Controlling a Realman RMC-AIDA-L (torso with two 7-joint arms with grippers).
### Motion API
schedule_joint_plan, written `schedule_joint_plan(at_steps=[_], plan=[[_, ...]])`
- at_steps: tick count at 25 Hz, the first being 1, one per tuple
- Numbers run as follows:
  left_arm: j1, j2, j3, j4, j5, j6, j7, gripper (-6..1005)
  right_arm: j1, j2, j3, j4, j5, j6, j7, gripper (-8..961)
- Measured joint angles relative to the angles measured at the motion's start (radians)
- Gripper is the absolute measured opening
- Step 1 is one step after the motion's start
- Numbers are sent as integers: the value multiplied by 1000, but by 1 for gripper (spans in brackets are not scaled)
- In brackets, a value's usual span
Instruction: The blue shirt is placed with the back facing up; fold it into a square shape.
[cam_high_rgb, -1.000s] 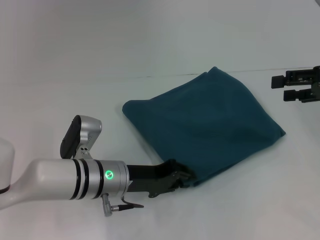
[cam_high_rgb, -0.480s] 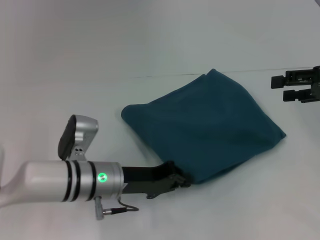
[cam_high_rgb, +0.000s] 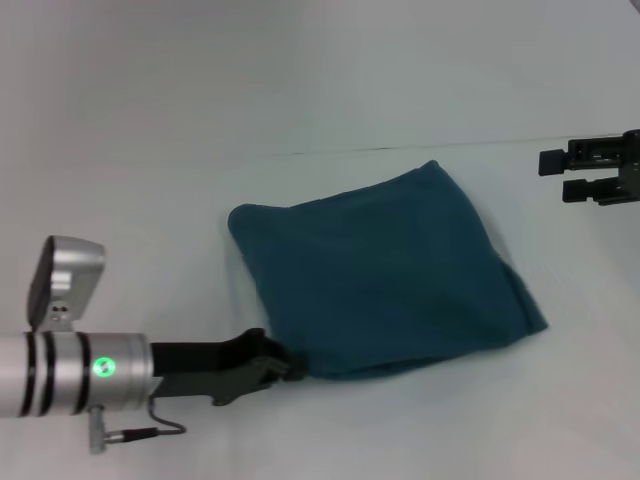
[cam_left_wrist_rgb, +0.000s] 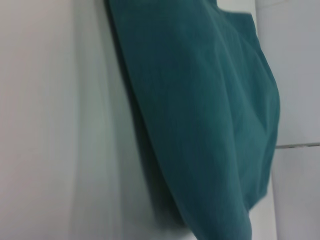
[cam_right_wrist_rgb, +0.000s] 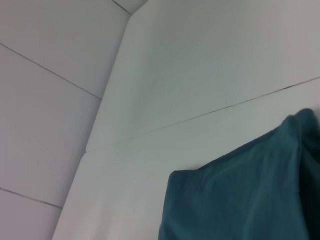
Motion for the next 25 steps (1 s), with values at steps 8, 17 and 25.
schedule_joint_plan(at_steps=[8, 17, 25], plan=[[8, 34, -126, 19, 138, 49, -9, 54, 11, 1, -3, 12, 0, 0, 1, 857], [7, 43, -167, 27, 180, 50, -14, 66, 15, 3, -7, 25, 0, 2, 1, 857], [52, 46, -208, 71, 187, 79, 1, 77, 11, 3, -1, 25, 0, 1, 1, 856]])
